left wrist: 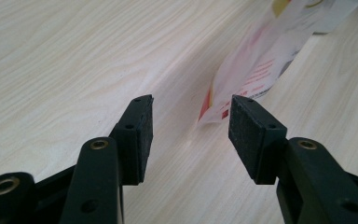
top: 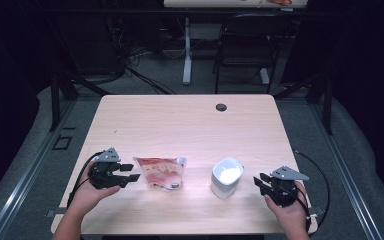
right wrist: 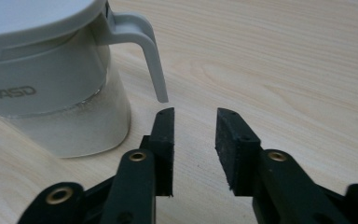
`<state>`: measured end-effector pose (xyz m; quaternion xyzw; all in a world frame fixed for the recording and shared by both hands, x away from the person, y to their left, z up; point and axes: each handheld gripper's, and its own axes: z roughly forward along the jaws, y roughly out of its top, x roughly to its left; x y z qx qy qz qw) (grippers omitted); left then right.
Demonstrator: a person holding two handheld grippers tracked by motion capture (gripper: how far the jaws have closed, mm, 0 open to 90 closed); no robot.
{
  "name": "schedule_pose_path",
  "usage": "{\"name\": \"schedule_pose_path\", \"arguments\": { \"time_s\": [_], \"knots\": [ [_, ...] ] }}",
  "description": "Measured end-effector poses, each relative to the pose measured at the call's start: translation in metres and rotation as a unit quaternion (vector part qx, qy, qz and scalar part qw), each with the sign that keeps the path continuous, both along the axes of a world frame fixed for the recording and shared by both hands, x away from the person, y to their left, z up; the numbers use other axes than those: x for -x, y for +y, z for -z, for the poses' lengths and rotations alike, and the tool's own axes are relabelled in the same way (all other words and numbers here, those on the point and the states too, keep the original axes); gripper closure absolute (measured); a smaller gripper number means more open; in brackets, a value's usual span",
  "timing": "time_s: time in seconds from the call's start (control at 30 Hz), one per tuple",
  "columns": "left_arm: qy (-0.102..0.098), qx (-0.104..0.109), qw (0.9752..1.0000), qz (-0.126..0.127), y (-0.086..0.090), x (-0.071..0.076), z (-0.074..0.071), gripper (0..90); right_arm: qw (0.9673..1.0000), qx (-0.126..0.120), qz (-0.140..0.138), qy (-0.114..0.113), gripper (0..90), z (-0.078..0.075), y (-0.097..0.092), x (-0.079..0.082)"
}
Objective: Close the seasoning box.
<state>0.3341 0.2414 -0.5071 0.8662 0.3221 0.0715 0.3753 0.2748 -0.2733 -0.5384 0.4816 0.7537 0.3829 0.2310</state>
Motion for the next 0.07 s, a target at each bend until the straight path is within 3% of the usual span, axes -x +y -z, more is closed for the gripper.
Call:
{"name": "schedule_pose_path", "arguments": {
  "time_s": [0.07],
  "knots": [
    [0.004, -0.001, 1.0, -0.002, 0.0013, -0.0012, 0.0008, 49.8, 1.0, 0.003, 0.005, 0.003, 63.3, 0.0024, -0.0002, -0.0006]
  ]
}}
